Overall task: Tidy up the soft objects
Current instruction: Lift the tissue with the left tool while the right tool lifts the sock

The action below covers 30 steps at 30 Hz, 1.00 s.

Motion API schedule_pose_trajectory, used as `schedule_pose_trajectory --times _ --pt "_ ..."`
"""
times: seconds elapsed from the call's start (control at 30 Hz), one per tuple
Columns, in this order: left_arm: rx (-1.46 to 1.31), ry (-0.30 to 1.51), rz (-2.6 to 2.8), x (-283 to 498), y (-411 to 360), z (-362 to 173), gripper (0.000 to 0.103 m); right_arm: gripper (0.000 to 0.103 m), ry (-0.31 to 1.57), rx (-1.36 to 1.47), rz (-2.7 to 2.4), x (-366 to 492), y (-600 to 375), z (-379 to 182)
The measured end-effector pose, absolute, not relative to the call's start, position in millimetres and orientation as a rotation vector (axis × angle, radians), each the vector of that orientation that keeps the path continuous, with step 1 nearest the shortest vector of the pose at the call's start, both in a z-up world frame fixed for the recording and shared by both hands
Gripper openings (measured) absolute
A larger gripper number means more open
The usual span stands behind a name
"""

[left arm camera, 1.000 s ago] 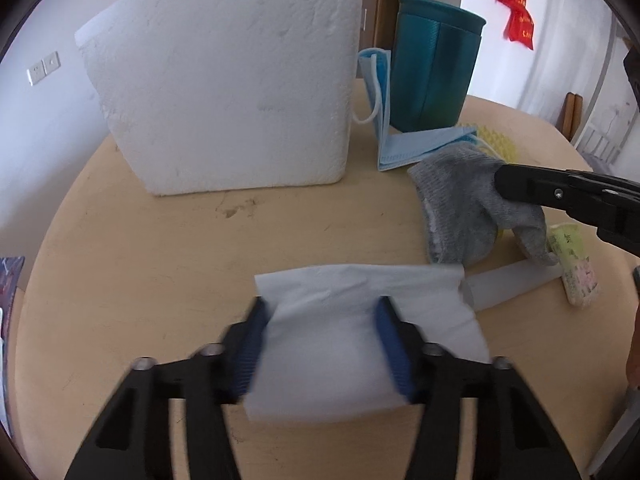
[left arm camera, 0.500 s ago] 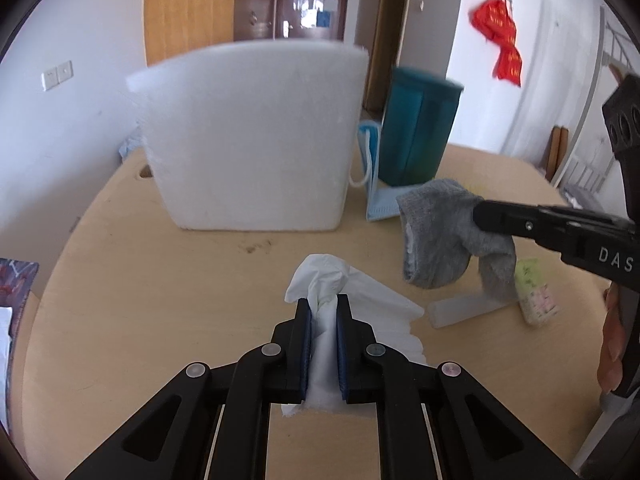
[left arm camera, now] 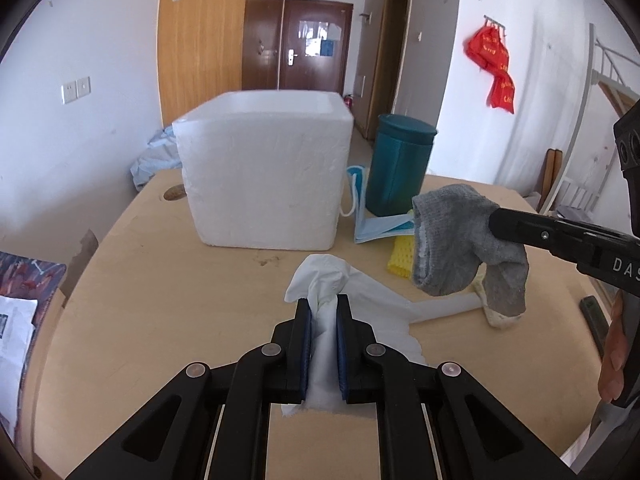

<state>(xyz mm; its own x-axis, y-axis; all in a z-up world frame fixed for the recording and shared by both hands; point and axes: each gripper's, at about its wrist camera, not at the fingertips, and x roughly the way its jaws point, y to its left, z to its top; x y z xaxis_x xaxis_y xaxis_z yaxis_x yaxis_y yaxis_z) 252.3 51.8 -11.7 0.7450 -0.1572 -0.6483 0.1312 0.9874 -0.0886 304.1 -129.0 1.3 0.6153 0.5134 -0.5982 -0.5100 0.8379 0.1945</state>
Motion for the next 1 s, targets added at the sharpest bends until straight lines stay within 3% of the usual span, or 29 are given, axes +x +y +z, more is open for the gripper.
schedule_pose_trajectory --times 1.0 --pt "-0.017 0.520 -0.165 128.2 40.8 27.1 0.011 0.008 0.497 -0.032 0.466 166.3 -146.0 21.6"
